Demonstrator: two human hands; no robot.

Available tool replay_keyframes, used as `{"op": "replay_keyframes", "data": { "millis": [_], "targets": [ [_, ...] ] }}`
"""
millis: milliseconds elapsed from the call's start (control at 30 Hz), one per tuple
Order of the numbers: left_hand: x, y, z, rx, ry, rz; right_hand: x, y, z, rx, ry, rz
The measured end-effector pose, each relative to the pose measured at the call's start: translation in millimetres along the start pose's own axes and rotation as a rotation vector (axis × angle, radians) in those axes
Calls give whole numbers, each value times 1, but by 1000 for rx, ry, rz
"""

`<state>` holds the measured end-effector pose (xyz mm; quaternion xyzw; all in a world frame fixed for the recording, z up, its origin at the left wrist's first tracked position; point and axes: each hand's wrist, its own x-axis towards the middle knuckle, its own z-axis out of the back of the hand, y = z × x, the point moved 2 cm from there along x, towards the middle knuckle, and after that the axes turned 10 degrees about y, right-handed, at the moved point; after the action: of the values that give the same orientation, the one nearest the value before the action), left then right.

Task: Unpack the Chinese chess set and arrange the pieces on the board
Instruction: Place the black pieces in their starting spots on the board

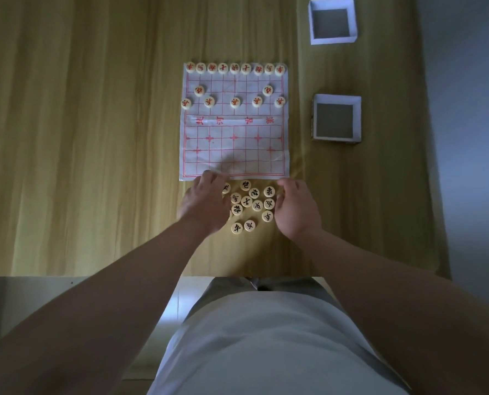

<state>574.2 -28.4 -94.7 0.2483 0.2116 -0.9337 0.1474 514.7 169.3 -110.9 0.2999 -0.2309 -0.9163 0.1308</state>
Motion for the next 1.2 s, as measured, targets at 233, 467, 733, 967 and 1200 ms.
{"op": "replay_keyframes", "data": {
  "millis": [233, 467, 733, 967, 1200],
  "targets": [
    [-2, -5, -8, 43, 56, 59, 2, -9, 6, -20, 122, 102],
    [-15, -8, -7, 100, 39, 38, 0, -19, 8, -58, 188, 189],
    [-3, -29, -11, 280, 72, -62, -2, -17, 4, -117, 203, 222],
    [-19, -23, -13, 287, 22, -150, -10, -14, 3, -65, 190, 155],
    [-16, -33, -10, 342, -28, -321, -13, -7, -1, 45, 87, 53]
  ]
}}
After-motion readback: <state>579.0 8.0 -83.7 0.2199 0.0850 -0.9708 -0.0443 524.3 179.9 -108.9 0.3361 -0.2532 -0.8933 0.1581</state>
